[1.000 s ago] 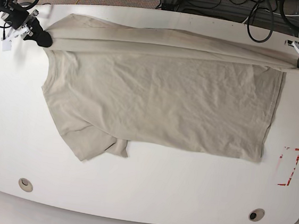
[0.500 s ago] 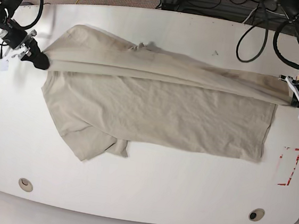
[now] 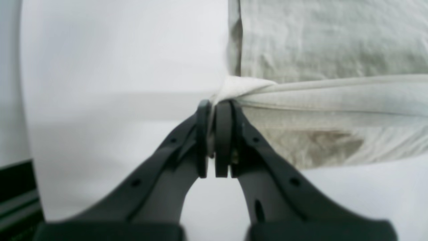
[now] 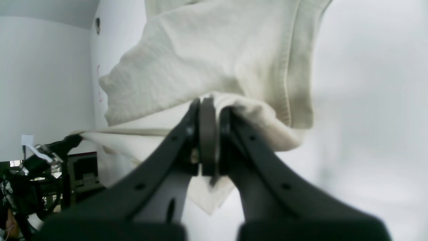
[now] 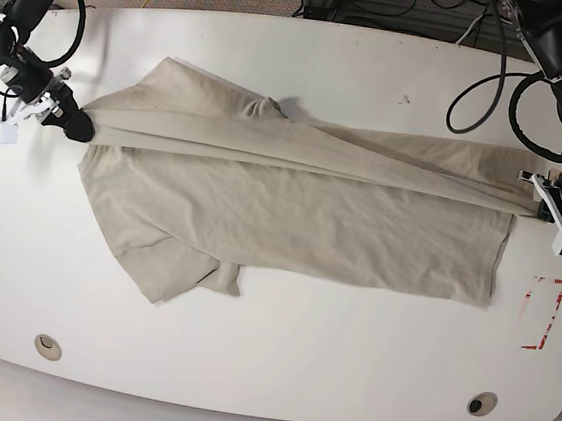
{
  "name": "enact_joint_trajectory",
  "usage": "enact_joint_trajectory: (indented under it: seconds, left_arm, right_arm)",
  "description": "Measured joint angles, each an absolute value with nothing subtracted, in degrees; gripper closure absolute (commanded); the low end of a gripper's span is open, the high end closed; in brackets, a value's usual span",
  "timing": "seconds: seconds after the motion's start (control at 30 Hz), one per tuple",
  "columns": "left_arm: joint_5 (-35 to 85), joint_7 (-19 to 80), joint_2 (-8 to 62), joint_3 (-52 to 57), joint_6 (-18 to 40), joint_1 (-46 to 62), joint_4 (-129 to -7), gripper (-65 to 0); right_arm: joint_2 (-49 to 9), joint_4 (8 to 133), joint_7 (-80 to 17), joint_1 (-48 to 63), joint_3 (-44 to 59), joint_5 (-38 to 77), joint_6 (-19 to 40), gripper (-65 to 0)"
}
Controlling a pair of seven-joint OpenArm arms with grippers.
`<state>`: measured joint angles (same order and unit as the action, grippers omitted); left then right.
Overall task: Fold the T-shirt properly
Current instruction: 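Lay the folded edge down along the shirt and open both grippers, then move both grippers to the folded edge and pinch it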
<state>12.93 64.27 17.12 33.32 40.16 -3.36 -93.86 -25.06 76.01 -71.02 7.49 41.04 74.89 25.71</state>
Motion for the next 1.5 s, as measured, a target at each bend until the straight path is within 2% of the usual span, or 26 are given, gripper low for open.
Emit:
enact_joint_trajectory:
  seconds: [0.07,0.17,0.23,0.3,0.37,0.53,0.6,0.83,1.03,1.23,1.3,1.37,1.5]
  left_arm:
    - [13.54,63.51,18.63,31.51,40.16,-3.51,-92.31,-3.3]
    - [12.93,63.55,19.88,29.8,40.12,-3.97,-90.17,-15.1]
    - [12.95,63.57,19.7,29.21,40.12,-3.84,-89.54,-29.7]
    - [12.91,63.59,19.46,29.17,40.12,-3.73,-89.54,-39.7]
    - [12.86,63.61,19.62,29.19,40.12,-3.81,-89.54,-47.2]
    - [12.88,63.46,19.73,29.04,40.1,-4.14,-89.58,-45.6]
    - [12.73,63.59,19.92,29.06,40.12,-4.95,-89.56,-45.1]
    - [12.91,63.0,20.84,29.21,40.12,-6.33,-89.62,-45.1]
    - [12.86,63.13,21.45,29.41,40.1,-6.31,-89.6,-45.1]
    - [12.84,63.16,21.47,29.43,40.12,-5.74,-89.6,-45.1]
    - [12.86,63.16,21.47,29.47,40.12,-5.72,-89.6,-45.1]
    - [12.88,63.16,21.47,29.47,40.12,-5.74,-89.58,-45.1]
    - [12.88,63.16,21.98,29.47,40.12,-5.72,-89.56,-45.1]
  right_arm:
    - [-25.04,75.7,-70.52,7.44,41.04,74.91,25.54,-14.4]
    - [-25.43,72.66,-69.63,6.81,41.1,72.69,25.54,-29.0]
    - [-25.39,71.7,-69.63,6.48,41.6,69.93,25.32,-40.7]
    - [-25.04,71.57,-69.67,6.55,43.22,69.8,25.34,-46.6]
    - [-24.93,71.57,-69.67,6.76,44.86,70.37,25.52,-49.6]
    - [-24.18,75.0,-69.43,10.46,46.68,73.71,25.43,-49.5]
    - [-22.59,76.97,-69.56,12.43,46.33,76.84,25.52,-49.5]
    - [-14.02,81.65,-69.73,18.15,45.91,76.69,25.47,-49.5]
    - [-6.0,89.47,-69.65,20.75,45.98,70.15,25.34,-49.5]
    - [-0.58,93.14,-69.63,21.54,46.02,65.73,25.34,-48.5]
    - [0.47,93.34,-69.38,21.65,46.04,65.32,25.43,-43.9]
    - [1.41,93.36,-69.41,21.65,46.02,65.08,25.52,-36.5]
    - [2.35,93.38,-69.49,21.56,43.88,63.16,25.54,-14.7]
